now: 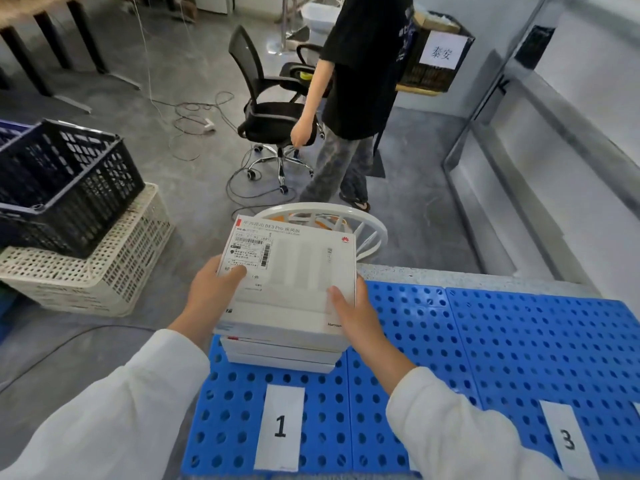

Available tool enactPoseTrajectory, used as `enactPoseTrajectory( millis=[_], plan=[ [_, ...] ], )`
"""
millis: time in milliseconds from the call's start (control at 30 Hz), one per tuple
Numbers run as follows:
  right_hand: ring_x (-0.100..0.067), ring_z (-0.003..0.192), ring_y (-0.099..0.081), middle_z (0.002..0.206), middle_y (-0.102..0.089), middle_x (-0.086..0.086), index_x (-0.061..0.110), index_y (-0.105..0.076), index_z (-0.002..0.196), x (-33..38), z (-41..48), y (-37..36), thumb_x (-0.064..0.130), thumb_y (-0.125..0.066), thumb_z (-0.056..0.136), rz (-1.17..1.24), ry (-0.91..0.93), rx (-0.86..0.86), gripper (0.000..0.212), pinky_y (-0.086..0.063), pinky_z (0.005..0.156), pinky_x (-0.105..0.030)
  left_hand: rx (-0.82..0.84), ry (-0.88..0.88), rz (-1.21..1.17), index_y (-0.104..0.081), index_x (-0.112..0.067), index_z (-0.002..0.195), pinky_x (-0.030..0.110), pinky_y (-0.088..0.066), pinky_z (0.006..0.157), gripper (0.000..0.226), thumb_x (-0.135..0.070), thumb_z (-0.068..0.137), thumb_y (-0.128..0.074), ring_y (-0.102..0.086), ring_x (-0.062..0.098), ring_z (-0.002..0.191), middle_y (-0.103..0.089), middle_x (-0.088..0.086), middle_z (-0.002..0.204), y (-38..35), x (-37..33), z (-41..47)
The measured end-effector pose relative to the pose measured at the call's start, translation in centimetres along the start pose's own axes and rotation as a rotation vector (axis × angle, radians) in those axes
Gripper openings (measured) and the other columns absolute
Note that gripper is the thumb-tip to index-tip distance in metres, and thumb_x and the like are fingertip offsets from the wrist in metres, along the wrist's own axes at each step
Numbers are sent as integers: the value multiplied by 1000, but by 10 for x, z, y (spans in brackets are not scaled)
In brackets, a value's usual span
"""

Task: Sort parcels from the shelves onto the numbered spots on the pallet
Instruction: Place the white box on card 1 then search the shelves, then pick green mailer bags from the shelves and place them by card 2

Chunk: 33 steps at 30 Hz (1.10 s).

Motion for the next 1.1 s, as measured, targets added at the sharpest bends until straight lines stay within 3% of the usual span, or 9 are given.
enactPoseTrajectory(
  millis=[200, 300, 367, 433, 533, 600, 700, 933, 1100],
  plan=[
    [-11, 108, -55, 128, -54, 11, 29, -29, 145, 5, -1, 8, 44, -51, 94, -51, -24, 39, 57, -44, 86, -27, 33, -40, 107, -57, -24, 119, 26, -43, 64, 29, -27, 90, -54, -58, 12, 87, -62, -9, 104, 6, -9, -7],
    [-8, 106, -51, 127, -51, 13, 27, -30, 144, 15, -9, 18, 39, -50, 96, -135, 52, 77, 54, -41, 87, -24, -15, -226, 285, -53, -21, 130, 35, -45, 90, 43, -15, 88, -59, -55, 21, 111, -58, -6, 116, 12, -19, -16],
    [-4, 113, -41, 127, -44, 13, 25, -27, 146, 25, -20, 30, 35, -48, 98, -216, 177, 56, 54, -33, 93, -21, -56, -352, 387, -47, -16, 138, 39, -32, 110, 52, -13, 88, -60, -39, 26, 134, -50, 4, 139, 6, -33, -26],
    [-4, 118, -36, 127, -41, 12, 23, -29, 146, 36, -29, 46, 36, -47, 99, -318, 278, 62, 52, -29, 96, -23, -31, -486, 461, -46, -13, 139, 34, -23, 114, 51, -15, 90, -58, -32, 22, 139, -43, 5, 147, -8, -53, -40],
    [-18, 131, -38, 140, -43, 3, 22, -34, 142, 47, -37, 85, 45, -44, 98, -625, 450, -24, 51, -33, 105, -33, -13, -763, 705, -54, -18, 133, 31, -18, 115, 42, -29, 93, -52, -35, 18, 138, -49, -1, 143, -44, -93, -67],
    [-21, 145, -20, 154, -30, 2, 21, -28, 148, 54, -42, 120, 49, -36, 99, -969, 569, -129, 57, -17, 118, -40, -14, -905, 847, -55, -21, 132, 34, -14, 118, 41, -36, 94, -46, -31, 18, 140, -48, -2, 143, -68, -125, -86],
    [-14, 149, -4, 161, -14, 3, 22, -21, 153, 65, -65, 186, 50, -31, 100, -1277, 676, -281, 61, 4, 121, -40, 36, -1104, 910, -48, -18, 137, 33, -11, 119, 46, -38, 95, -44, -25, 16, 143, -40, 0, 149, -107, -178, -125],
    [-20, 138, -34, 149, -40, -3, 16, -38, 144, 74, -158, 354, 48, -43, 97, -1023, 443, -548, 57, -24, 114, -33, 157, -1425, 867, -37, -13, 144, 30, -14, 119, 60, -45, 94, -48, -27, 17, 143, -37, 3, 151, -189, -278, -225],
    [-26, 129, -45, 141, -48, -5, 17, -42, 141, 48, -253, 456, 53, -40, 96, -1001, 226, -691, 58, -36, 106, -38, 350, -1515, 768, -39, -15, 142, 34, -32, 110, 62, -45, 90, -54, -39, 20, 134, -41, 2, 146, -261, -336, -329]
  ],
)
Point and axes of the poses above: each hand's wrist, its own z-axis towards the middle knuckle, its own y-axis out of the back of the hand, x = y × z, the point moved 1 cm from there along z, towards the middle knuckle
